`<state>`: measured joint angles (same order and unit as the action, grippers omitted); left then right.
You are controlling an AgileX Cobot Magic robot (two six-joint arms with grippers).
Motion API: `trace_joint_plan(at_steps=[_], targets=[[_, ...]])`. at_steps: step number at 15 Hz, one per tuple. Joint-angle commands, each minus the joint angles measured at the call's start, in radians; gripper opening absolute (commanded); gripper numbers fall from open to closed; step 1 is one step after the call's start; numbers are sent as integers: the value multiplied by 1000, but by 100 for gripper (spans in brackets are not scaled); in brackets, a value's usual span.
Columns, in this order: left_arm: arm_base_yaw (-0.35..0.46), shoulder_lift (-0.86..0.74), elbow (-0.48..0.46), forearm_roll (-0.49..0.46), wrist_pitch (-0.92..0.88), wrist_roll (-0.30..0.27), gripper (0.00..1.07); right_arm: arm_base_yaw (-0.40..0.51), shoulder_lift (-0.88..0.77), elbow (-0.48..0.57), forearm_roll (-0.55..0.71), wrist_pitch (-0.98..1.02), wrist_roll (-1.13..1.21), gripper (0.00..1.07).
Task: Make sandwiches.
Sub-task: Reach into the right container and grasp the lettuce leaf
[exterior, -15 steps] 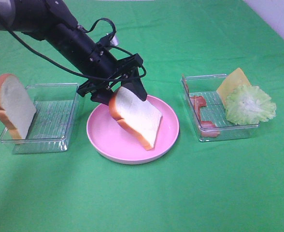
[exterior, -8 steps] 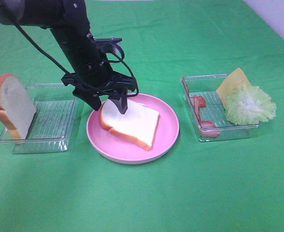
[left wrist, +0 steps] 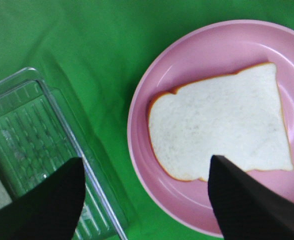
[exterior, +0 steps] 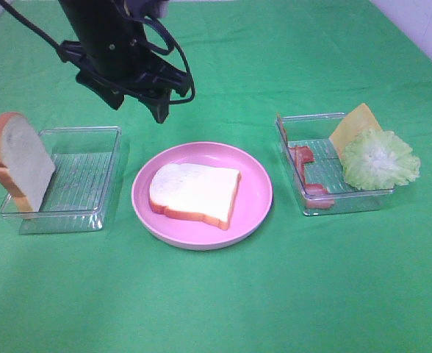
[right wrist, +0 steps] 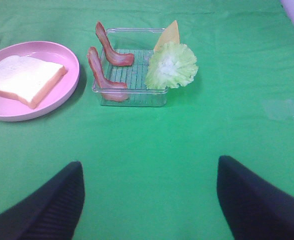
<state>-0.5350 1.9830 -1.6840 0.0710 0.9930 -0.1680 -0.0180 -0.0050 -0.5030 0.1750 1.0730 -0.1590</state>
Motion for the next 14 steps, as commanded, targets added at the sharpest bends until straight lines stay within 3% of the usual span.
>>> trace_joint_plan(at_steps=[1, 4, 8, 12, 14], targets=[[-5, -84, 0, 8, 141, -7, 67, -5, -16, 0, 3, -6, -9, 71], [-5, -189, 0, 69, 294, -13, 67, -5, -16, 0, 3, -6, -9, 71], [-5, -385, 38, -7, 292, -12, 67, -5, -16, 0, 3, -6, -9, 71], [-5, -641, 236, -8, 292, -18, 67, -5, -16, 0, 3, -6, -9, 71], [-5, -754, 346, -8, 292, -51, 67, -5, -16, 0, 3, -6, -9, 71]])
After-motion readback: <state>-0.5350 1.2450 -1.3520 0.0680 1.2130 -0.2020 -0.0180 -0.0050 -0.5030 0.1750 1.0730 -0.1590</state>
